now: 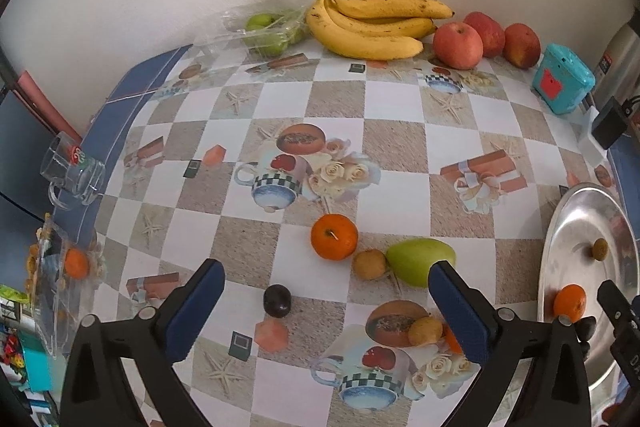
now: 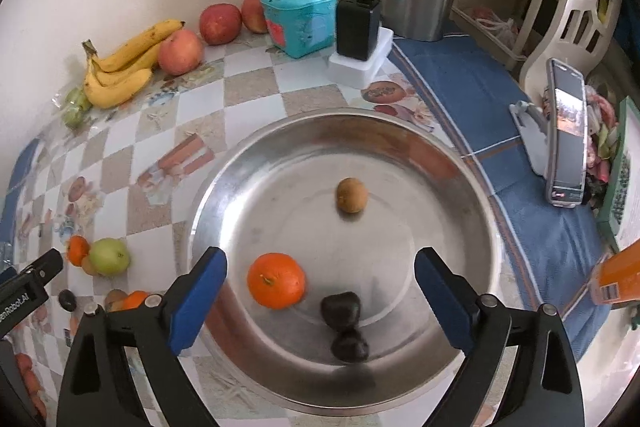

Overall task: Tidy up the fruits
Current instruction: 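Withdraw both open tools from the bowl toward the remaining fruit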

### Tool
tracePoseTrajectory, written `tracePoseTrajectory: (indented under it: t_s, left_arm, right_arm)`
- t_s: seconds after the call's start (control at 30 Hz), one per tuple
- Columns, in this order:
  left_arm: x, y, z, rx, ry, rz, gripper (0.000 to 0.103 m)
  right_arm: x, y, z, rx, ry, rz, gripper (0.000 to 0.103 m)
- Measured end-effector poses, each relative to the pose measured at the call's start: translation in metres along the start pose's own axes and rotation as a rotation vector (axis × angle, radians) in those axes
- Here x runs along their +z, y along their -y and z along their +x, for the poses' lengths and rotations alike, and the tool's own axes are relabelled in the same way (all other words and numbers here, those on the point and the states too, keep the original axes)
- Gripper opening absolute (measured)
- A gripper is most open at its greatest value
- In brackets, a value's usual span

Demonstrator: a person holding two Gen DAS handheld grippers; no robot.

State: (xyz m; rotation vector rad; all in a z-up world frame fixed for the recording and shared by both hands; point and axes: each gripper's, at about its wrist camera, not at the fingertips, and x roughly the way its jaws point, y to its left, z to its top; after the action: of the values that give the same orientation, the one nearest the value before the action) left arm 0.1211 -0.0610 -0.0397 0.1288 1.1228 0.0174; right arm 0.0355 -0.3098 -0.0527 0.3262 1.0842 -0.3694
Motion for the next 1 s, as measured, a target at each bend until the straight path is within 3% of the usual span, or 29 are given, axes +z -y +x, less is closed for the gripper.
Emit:
tracePoseTrajectory:
  t_s: [0.3, 0.67, 1.0]
  left_arm:
    - [0.001, -0.023, -0.001, -0.016, -0.008, -0.038, 0.103]
    - [0.008, -0.096, -0.005, 0.042, 0.015, -0.183, 0.103]
    - [0.007, -0.131, -0.001, 0.045, 0.001, -0.26, 0.103]
  right_arm:
    - [-0.003, -0.023, -0.004, 0.082, 0.003, -0.021, 0.095]
    - [-0.01, -0.067, -0.01, 0.165, 0.006, -0.114, 0.095]
    - [-0.021, -0.112, -0.006, 0.201, -0.023, -0.212, 0.095]
